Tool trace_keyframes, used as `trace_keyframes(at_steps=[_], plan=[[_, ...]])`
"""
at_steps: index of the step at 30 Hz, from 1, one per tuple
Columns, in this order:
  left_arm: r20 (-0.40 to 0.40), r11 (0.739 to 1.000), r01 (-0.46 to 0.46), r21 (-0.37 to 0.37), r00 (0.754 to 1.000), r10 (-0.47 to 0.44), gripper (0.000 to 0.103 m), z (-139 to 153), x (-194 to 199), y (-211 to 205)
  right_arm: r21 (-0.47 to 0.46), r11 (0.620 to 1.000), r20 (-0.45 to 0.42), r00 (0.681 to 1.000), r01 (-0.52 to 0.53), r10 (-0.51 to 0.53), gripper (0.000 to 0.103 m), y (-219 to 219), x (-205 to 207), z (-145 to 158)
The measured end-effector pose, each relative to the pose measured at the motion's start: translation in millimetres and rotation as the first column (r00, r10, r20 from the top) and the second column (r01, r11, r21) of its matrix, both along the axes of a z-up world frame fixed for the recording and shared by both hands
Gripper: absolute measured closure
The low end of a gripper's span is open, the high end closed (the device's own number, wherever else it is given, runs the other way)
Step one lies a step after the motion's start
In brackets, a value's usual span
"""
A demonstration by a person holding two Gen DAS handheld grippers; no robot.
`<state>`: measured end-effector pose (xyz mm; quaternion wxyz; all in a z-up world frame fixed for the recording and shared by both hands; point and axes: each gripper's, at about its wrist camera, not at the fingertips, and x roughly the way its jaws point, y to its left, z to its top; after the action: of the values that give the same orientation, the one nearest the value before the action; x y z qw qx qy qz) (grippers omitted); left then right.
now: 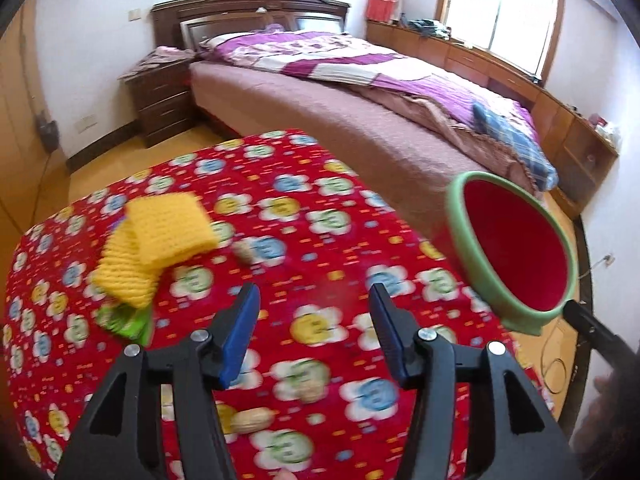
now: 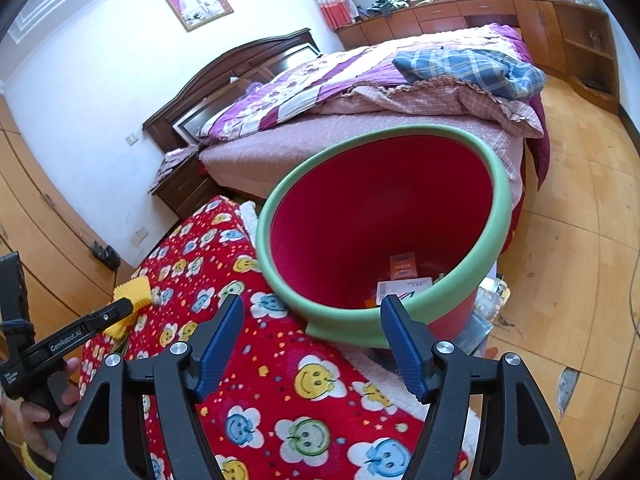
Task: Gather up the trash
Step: 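Grasp the green mosquito-coil box with the left gripper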
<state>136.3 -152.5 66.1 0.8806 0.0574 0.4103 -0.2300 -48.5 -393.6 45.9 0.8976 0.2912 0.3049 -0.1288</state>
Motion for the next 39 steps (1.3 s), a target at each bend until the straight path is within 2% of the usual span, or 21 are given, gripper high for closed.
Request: trace_keyframes(at_steps=[2, 6, 9, 19, 23, 29, 36, 37, 39], plan=[[0.003, 0.999, -0.031, 0.019, 1.000, 0.031, 0.042, -3.1, 3.6, 13.8, -0.004, 1.000, -0.004, 1.000, -0.009, 0.009, 0.031, 4.6, 1.4, 0.3], [0.002, 0.995, -0.092, 0.044, 0.996, 0.092, 0.041, -9.4, 11.3, 40.6, -0.012, 1.000, -0.011, 1.000, -0.018, 0.017, 0.031, 12.3, 3.8, 0.7], [-0.005, 0.988, -0.141, 0.056, 0.990, 0.142, 0.028, -15.3, 20.1, 62.9, -0.016, 1.000, -0.017, 1.000, -0.022, 0.022, 0.031, 16.2, 6.3, 1.0], [-0.034, 0.958, -0.251, 0.136, 0.966, 0.258, 0.022, -43.1, 52.2, 113.1, -0.039, 0.998, -0.044, 0.998, -0.047, 0.045, 0.031, 33.3, 15.0, -0.4], [-0.043, 0.950, -0.268, 0.160, 0.960, 0.278, 0.022, -54.8, 63.2, 121.2, -0.048, 0.997, -0.056, 0.997, -0.053, 0.050, 0.031, 38.2, 17.9, -1.5], [-0.074, 0.950, -0.271, 0.154, 0.956, 0.285, 0.022, -71.5, 76.2, 125.5, -0.054, 0.997, -0.075, 0.996, -0.059, 0.055, 0.031, 43.2, 22.1, -3.9], [-0.074, 0.951, -0.281, 0.129, 0.954, 0.291, 0.021, -73.0, 86.3, 130.6, -0.052, 0.996, -0.095, 0.993, -0.075, 0.070, 0.031, 49.4, 29.1, -8.1], [-0.071, 0.952, -0.278, 0.131, 0.955, 0.289, 0.023, -72.9, 86.5, 130.7, -0.051, 0.996, -0.097, 0.992, -0.080, 0.075, 0.031, 50.6, 30.2, -8.7], [-0.060, 0.954, -0.272, 0.126, 0.958, 0.281, 0.033, -71.0, 84.5, 131.2, -0.051, 0.995, -0.101, 0.991, -0.090, 0.084, 0.031, 53.4, 32.0, -8.9]])
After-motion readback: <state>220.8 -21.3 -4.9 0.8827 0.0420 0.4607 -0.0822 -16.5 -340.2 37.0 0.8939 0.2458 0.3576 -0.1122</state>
